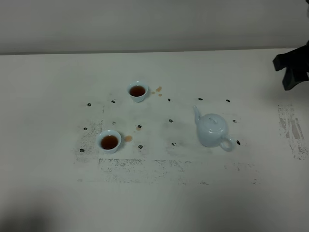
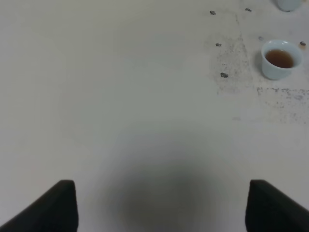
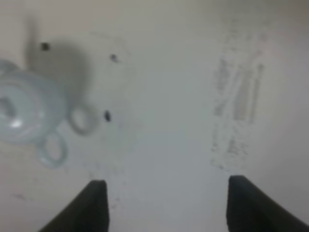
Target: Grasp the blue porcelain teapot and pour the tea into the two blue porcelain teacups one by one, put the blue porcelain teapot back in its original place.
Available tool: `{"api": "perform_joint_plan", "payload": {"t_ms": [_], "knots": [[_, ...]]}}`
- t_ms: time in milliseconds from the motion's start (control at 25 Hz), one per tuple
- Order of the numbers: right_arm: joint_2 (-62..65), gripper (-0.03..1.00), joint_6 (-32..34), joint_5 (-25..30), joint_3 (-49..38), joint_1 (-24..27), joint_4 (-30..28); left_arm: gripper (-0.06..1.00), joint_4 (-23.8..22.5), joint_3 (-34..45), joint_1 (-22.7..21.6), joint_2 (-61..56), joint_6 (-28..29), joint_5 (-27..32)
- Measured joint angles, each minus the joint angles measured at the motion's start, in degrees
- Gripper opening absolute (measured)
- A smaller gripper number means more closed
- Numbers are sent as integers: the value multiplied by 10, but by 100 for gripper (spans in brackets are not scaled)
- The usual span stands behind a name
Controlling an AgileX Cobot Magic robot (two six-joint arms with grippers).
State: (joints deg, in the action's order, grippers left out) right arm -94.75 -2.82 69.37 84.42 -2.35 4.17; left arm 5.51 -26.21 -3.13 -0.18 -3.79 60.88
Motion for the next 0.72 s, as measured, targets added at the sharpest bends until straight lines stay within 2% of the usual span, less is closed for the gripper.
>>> {"api": "perform_joint_plan", "payload": {"t_ms": [240, 560, 720], "knots": [[55, 51, -9, 1, -62, 18, 2, 68, 0, 0, 0, 0, 0, 0], [284, 51, -14, 5, -280, 18, 11, 68, 0, 0, 0, 0, 0, 0], [405, 51, 3, 6, -390, 18, -19, 68, 0, 0, 0, 0, 0, 0]]}}
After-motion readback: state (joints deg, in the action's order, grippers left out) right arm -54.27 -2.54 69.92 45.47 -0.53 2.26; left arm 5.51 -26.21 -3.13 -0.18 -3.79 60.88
